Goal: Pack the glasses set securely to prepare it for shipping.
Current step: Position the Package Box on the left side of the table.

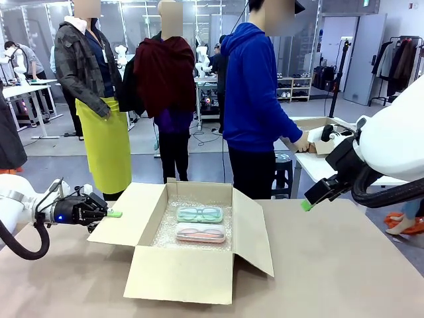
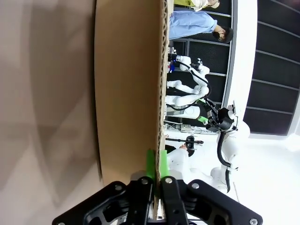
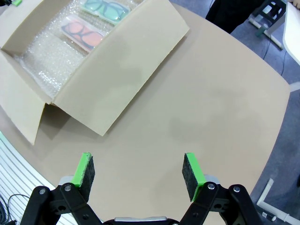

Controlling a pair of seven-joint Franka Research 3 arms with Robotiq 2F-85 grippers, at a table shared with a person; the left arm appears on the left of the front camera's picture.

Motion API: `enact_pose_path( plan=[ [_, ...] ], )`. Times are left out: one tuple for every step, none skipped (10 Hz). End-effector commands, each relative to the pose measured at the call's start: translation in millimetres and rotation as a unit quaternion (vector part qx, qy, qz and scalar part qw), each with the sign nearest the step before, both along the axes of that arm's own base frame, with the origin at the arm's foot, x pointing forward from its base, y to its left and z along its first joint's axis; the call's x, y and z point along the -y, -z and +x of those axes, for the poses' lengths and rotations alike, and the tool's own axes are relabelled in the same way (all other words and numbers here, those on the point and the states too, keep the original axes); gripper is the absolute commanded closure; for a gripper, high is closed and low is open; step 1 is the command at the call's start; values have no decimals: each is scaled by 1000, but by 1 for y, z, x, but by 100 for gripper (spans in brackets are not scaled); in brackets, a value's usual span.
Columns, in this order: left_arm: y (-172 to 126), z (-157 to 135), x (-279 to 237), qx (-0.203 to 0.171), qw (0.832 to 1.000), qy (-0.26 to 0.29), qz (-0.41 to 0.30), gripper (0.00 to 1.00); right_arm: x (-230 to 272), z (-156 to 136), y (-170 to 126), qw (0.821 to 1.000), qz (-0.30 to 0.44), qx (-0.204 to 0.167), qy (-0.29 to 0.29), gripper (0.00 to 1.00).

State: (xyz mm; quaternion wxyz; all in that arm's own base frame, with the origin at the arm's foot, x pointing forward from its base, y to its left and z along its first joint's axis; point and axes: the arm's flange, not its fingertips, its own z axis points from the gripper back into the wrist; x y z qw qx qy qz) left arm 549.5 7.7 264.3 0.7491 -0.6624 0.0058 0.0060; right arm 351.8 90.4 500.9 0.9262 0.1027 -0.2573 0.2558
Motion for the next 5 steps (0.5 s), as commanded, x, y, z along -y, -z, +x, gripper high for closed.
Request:
enact_pose_path(
  plan=[
    [-1, 0, -2, 1, 1000, -1, -1, 100, -2, -3, 0, 1000, -1, -4, 8, 6],
    [-1, 0, -2, 1, 1000, -1, -1, 100, -2, -3, 0, 1000, -1, -4, 8, 6],
    [-1, 0, -2, 1, 1000, -1, -1, 100, -2, -3, 0, 1000, -1, -4, 8, 6],
    [-1, 0, -2, 1, 1000, -1, -1, 100, -2, -3, 0, 1000, -1, -4, 8, 6],
    [-1, 0, -2, 1, 1000, -1, -1, 100, -2, -3, 0, 1000, -1, -4, 8, 6]
  ],
)
